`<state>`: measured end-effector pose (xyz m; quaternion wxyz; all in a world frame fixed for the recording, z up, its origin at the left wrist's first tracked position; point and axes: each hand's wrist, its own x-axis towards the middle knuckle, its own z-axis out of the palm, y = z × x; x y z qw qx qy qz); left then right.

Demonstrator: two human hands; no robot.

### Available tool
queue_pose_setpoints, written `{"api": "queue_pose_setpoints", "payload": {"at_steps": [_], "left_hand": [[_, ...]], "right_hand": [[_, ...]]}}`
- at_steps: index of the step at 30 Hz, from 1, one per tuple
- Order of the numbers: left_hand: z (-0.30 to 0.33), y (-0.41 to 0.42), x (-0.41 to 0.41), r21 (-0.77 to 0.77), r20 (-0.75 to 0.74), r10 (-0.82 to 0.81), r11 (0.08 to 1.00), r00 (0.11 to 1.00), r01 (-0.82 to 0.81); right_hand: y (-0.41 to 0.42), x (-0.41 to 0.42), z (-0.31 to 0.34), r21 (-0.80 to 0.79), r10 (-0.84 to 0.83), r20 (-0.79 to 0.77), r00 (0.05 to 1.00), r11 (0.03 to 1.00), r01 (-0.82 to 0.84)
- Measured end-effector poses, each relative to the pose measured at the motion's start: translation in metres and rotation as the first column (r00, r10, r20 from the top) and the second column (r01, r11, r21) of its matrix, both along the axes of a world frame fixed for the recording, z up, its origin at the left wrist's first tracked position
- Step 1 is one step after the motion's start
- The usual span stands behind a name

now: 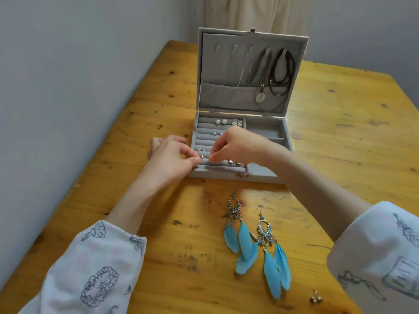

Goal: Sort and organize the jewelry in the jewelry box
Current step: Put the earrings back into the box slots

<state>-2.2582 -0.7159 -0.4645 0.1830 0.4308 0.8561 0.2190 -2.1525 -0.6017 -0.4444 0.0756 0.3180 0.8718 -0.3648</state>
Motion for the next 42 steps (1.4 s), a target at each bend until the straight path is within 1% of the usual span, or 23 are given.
{"api": "queue_pose_setpoints", "payload": {"at_steps": [6, 12, 15, 19, 22, 26, 28, 31, 33, 35, 38, 40, 42], "left_hand": [[0.003, 0.007, 0.003, -0.04, -0.112, -0.029, 0.999, 0.993, 0.025], [0.002, 0.011, 0.004, -0.113, -0.229, -0.099, 0.991, 0.968, 0.075], [0.003, 0.009, 0.003, -0.089, -0.221, -0.082, 0.994, 0.972, 0.064], [0.002, 0.006, 0.003, -0.046, -0.207, -0.013, 0.999, 0.978, 0.004], [0.0, 0.005, 0.004, -0.038, -0.192, 0.017, 0.999, 0.981, -0.025], [-0.002, 0.006, 0.007, -0.021, -0.177, 0.027, 0.999, 0.984, -0.032], [-0.003, 0.005, 0.006, -0.001, -0.131, 0.038, 0.999, 0.991, -0.038], [-0.004, 0.002, 0.007, 0.031, -0.051, 0.058, 0.998, 0.997, -0.057], [-0.005, 0.0, 0.007, 0.053, -0.048, 0.056, 0.997, 0.997, -0.054], [-0.005, -0.005, 0.008, 0.096, -0.035, 0.046, 0.995, 0.998, -0.043], [-0.003, -0.015, 0.014, 0.166, -0.007, 0.021, 0.986, 1.0, -0.019], [0.0, -0.024, 0.025, 0.222, -0.022, 0.006, 0.975, 1.0, -0.001], [0.004, -0.035, 0.04, 0.314, -0.045, -0.002, 0.949, 0.999, 0.016]], "right_hand": [[-0.002, -0.009, -0.005, 0.048, 0.031, 0.079, 0.996, 0.998, -0.035], [-0.004, -0.015, -0.009, 0.064, 0.024, 0.053, 0.998, 0.998, -0.027], [-0.005, -0.015, -0.01, 0.058, 0.023, 0.027, 0.999, 0.998, -0.025], [-0.007, -0.012, -0.011, 0.054, 0.021, -0.002, 1.0, 0.998, -0.021], [-0.009, -0.01, -0.014, 0.143, 0.006, -0.017, 1.0, 0.99, -0.003], [-0.015, -0.011, -0.018, 0.315, -0.013, -0.005, 1.0, 0.949, 0.014], [-0.017, -0.012, -0.017, 0.386, -0.014, 0.001, 1.0, 0.923, 0.012], [-0.019, -0.011, -0.016, 0.434, -0.017, 0.013, 1.0, 0.901, 0.01], [-0.019, -0.008, -0.016, 0.426, -0.011, 0.001, 1.0, 0.905, 0.009], [-0.021, -0.002, -0.016, 0.371, -0.022, -0.038, 0.999, 0.928, 0.035], [-0.023, 0.012, -0.01, 0.266, -0.056, -0.154, 0.986, 0.959, 0.096], [-0.027, 0.028, -0.003, 0.21, -0.096, -0.235, 0.967, 0.967, 0.147], [-0.034, 0.05, 0.003, 0.169, -0.144, -0.278, 0.95, 0.966, 0.196]]}}
